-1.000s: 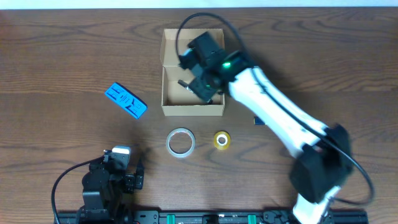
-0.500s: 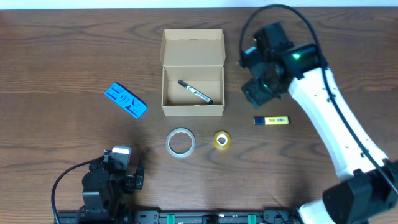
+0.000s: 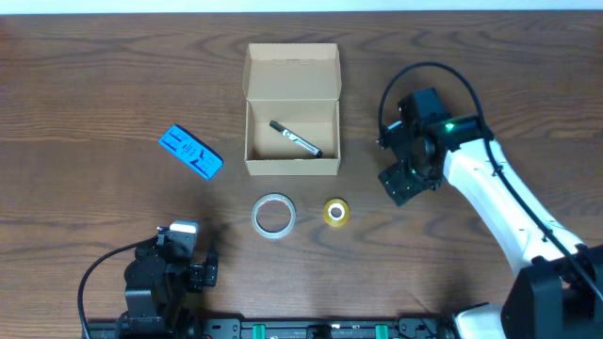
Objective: Pack container
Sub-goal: 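Move right gripper to the yellow highlighter and grasp it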
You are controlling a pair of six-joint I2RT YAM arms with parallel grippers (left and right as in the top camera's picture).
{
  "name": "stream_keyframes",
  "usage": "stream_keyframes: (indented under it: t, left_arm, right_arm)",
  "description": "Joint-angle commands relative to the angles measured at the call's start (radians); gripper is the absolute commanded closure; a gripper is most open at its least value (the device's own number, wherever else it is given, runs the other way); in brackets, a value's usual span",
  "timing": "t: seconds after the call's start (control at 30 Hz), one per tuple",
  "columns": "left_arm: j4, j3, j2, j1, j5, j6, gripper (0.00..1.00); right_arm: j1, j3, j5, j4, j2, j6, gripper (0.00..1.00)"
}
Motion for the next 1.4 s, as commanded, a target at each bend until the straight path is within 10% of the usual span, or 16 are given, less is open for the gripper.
stream_keyframes:
  t: [0.0, 1.07, 1.37]
  left_arm:
    - [-0.010, -0.008, -0.006, 0.007, 0.000, 0.018, 0.05]
    - [-0.010, -0.008, -0.006, 0.007, -0.001, 0.018, 0.05]
    - [-0.010, -0.008, -0.006, 0.007, 0.000, 0.018, 0.05]
  right_arm:
    - [-0.010, -0.045, 0.043, 0.047, -0.006, -0.011, 0.14]
    - [-0.094, -0.109, 0.040, 0.300, 0.248, -0.035, 0.13]
    - [-0.093, -0.109, -0.013, 0.269, 0.248, 0.002, 0.41]
